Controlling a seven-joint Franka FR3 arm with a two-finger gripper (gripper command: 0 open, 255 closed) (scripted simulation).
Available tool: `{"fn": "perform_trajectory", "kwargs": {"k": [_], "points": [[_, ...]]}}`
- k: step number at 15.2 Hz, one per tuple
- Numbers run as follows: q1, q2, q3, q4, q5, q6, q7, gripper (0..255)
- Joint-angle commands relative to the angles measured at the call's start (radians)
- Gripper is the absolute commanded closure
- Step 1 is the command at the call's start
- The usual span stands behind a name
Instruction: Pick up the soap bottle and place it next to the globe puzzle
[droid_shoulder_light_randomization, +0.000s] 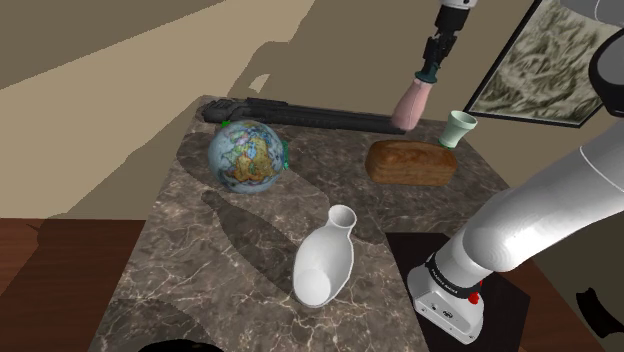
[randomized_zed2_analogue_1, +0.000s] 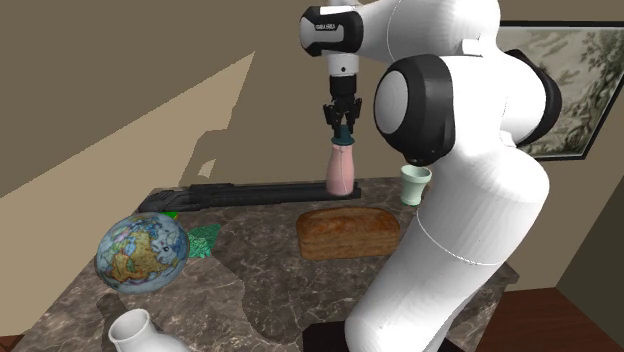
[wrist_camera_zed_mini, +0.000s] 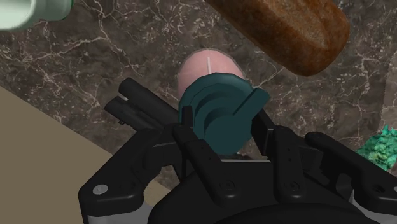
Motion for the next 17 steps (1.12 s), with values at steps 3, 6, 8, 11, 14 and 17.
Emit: {"fn": "perform_trajectory", "kwargs": {"k": [3,6,8,11,14,17], "points": [[0.001,0.021,-0.001,0.073,0.008,-0.053,-0.008,255],[0.002,0.040,-0.004,0.133,0.015,-0.096,-0.017,255],[0.001,0.054,-0.007,0.176,0.020,-0.126,-0.023,255],[0.000,0.078,-0.011,0.244,0.028,-0.171,-0.034,255],[-0.003,0.106,-0.018,0.317,0.039,-0.218,-0.047,255],[-0.007,0.140,-0.026,0.397,0.052,-0.267,-0.061,255]]}}
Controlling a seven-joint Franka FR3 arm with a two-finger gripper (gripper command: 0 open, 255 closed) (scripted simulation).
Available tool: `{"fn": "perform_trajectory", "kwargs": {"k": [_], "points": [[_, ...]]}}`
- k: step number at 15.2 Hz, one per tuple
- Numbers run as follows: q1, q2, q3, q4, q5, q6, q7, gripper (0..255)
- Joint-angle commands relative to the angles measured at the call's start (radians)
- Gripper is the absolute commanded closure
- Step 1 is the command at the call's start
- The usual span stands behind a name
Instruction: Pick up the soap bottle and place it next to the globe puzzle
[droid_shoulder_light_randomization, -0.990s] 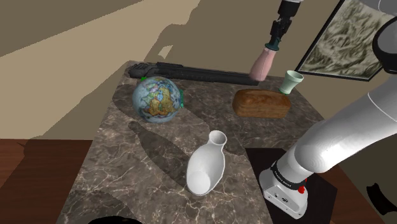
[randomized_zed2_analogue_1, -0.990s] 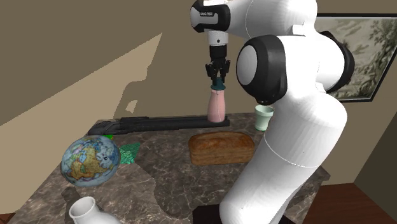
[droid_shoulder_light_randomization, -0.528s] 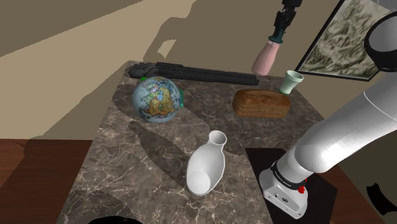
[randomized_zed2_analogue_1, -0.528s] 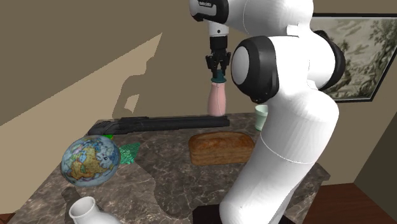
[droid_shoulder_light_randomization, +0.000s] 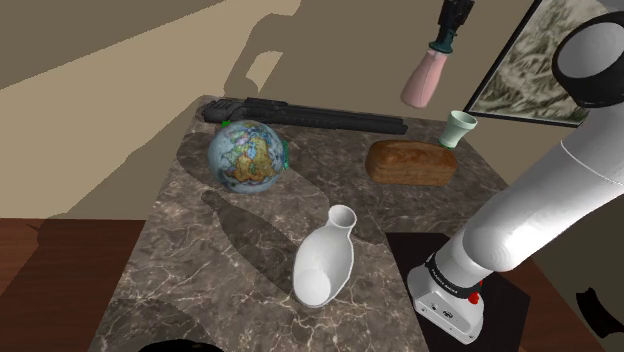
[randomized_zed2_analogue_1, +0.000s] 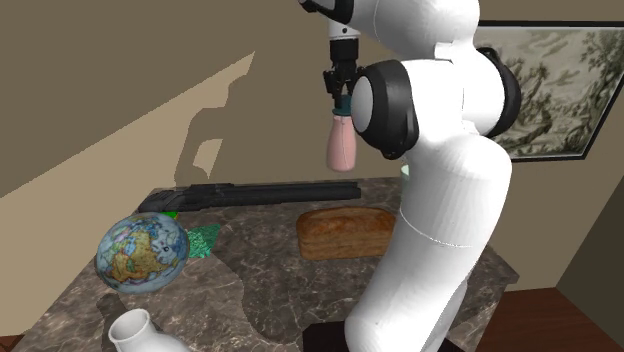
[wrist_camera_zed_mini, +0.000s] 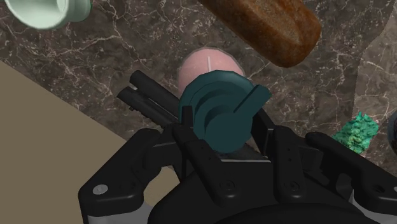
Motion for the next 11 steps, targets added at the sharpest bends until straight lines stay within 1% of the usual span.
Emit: {"fn": "perform_trajectory", "kwargs": {"k": [1,6,10,11], "points": [[-0.005,0.025,-0.007,0.058,0.010,-0.034,-0.013,255],[-0.023,0.100,-0.027,0.220,0.043,-0.129,-0.045,255],[-0.056,0.184,-0.049,0.389,0.088,-0.222,-0.079,255],[-0.061,0.194,-0.051,0.409,0.093,-0.233,-0.083,255]]}}
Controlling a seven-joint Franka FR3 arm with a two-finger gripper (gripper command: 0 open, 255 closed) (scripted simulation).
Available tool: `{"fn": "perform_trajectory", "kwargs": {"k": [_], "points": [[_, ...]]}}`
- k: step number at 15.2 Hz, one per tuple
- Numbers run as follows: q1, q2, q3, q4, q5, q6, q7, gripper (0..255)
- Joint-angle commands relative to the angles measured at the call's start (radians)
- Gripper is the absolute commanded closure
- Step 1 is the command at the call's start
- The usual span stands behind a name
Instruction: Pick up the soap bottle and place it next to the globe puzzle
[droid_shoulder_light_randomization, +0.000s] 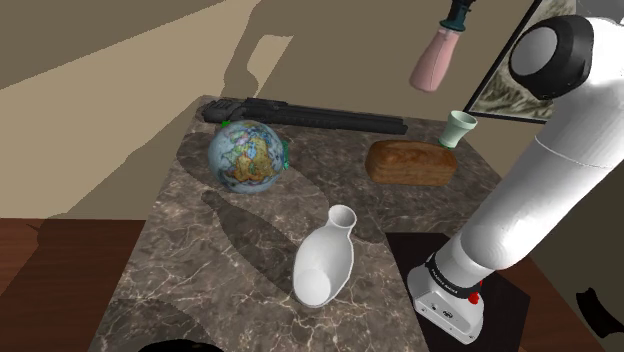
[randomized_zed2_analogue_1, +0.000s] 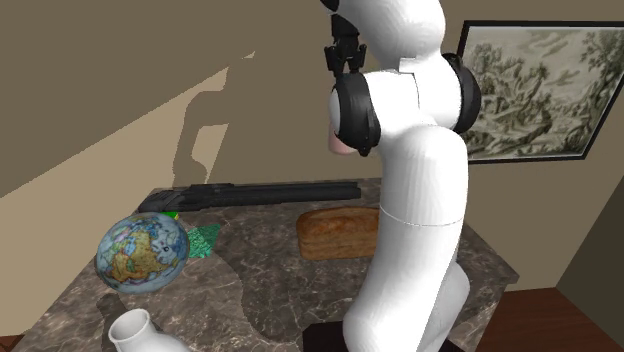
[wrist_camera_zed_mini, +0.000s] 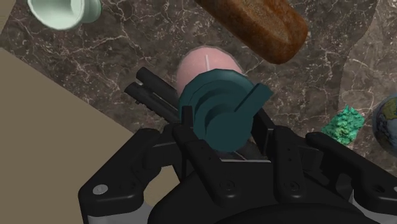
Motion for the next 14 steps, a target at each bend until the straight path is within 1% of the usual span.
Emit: {"fn": "perform_trajectory", "kwargs": {"k": [1,3,6,10,14], "points": [[0.022,-0.016,0.014,-0.008,-0.009,-0.007,0.030,255],[0.074,-0.073,0.048,-0.075,-0.038,0.005,0.100,255],[0.133,-0.139,0.103,-0.149,-0.064,0.014,0.203,255],[0.192,-0.198,0.178,-0.215,-0.076,0.017,0.333,255],[0.242,-0.230,0.248,-0.251,-0.070,0.015,0.457,255]]}}
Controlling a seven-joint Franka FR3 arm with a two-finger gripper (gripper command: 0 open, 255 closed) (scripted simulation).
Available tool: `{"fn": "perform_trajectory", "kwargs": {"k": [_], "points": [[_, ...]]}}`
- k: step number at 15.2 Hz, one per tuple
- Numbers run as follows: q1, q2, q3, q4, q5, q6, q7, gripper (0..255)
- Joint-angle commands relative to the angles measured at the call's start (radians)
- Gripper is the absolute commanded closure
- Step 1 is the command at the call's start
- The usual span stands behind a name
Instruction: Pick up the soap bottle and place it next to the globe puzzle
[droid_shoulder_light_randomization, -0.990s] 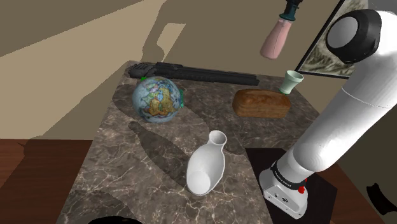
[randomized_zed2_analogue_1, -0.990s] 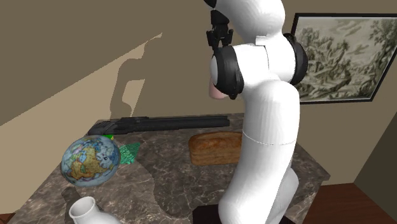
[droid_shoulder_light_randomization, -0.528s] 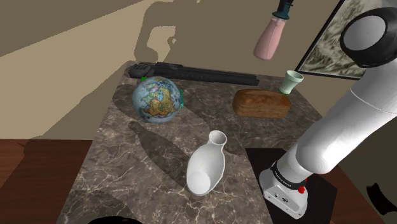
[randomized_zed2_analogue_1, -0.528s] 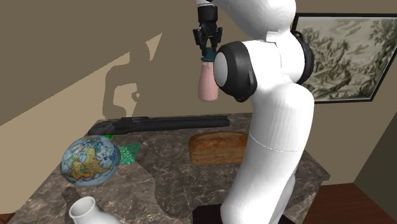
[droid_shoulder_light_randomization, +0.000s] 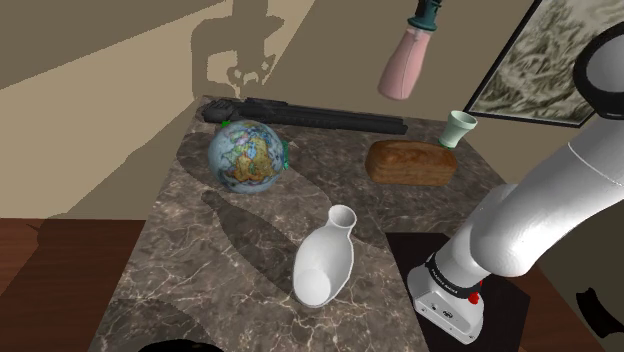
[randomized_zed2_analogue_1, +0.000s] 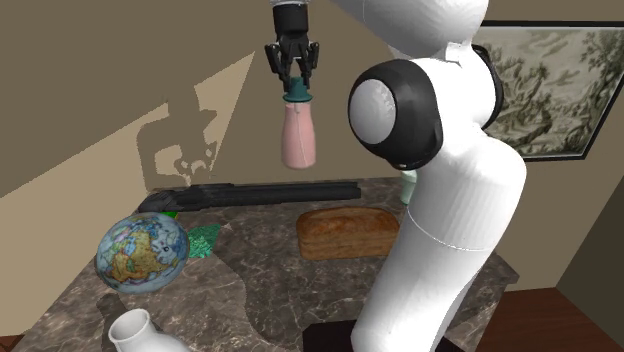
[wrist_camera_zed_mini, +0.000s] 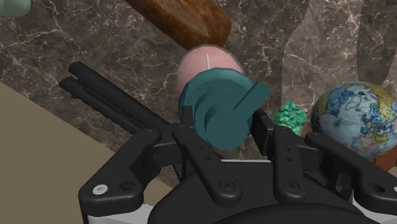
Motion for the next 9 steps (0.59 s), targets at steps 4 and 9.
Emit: {"fn": "perform_trajectory", "kwargs": {"k": [4,9], "points": [[0.058,-0.015,0.082,-0.022,0.017,0.000,0.151,255],[0.113,0.005,0.160,0.000,0.042,-0.008,0.294,255]]}}
